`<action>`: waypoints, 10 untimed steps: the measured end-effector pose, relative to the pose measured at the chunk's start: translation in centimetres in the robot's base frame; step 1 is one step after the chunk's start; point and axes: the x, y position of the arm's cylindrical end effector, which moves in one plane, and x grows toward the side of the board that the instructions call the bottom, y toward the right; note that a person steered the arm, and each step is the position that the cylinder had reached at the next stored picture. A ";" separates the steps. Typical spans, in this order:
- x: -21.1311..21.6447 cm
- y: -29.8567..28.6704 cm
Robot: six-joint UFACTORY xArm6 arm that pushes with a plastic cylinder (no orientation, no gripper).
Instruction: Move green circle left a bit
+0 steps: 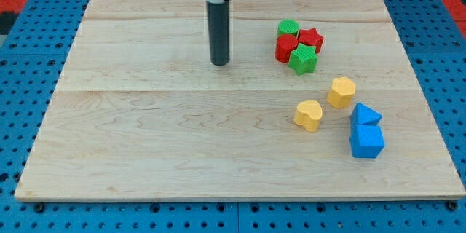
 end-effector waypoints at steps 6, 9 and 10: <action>-12.0 11.7; -7.4 16.4; -6.1 15.2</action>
